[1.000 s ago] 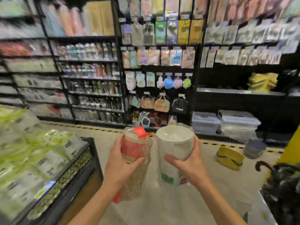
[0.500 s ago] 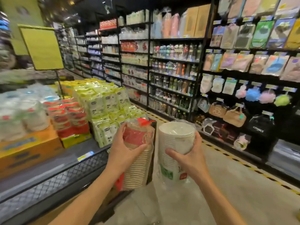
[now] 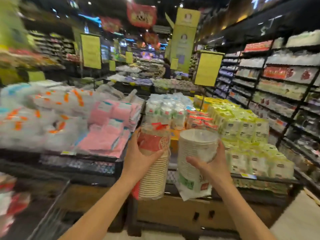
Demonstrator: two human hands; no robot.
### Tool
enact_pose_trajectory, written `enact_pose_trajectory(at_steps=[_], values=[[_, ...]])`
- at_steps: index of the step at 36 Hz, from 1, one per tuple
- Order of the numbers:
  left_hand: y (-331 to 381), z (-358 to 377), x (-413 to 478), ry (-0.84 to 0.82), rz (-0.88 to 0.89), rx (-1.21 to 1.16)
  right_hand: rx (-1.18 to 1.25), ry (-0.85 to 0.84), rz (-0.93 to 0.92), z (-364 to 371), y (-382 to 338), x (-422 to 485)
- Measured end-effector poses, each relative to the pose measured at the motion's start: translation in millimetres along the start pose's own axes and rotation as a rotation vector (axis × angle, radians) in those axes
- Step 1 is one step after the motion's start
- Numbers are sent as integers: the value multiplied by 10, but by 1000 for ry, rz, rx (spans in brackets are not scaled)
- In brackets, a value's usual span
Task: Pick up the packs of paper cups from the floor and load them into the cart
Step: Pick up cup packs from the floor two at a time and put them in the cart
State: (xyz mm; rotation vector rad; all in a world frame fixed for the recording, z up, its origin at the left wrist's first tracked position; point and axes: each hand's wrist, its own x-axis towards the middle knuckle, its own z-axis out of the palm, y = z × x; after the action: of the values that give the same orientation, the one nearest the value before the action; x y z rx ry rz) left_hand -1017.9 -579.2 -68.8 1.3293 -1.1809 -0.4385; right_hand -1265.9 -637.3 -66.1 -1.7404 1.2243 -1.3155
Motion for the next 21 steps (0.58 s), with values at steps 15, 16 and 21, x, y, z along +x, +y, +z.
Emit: enact_pose_trajectory(at_steps=[15,16,21], values=[[-1028,-3654,-164,567,-204,176,192,-522,-85,3871,-1133,-164],[-1067,-3788,-195,587,-211,173,176,-552,-85,4039,-1197,-188],[-1284,-4323,-319,701,-278,176,167,-672,-142,4822,-1432,-286]])
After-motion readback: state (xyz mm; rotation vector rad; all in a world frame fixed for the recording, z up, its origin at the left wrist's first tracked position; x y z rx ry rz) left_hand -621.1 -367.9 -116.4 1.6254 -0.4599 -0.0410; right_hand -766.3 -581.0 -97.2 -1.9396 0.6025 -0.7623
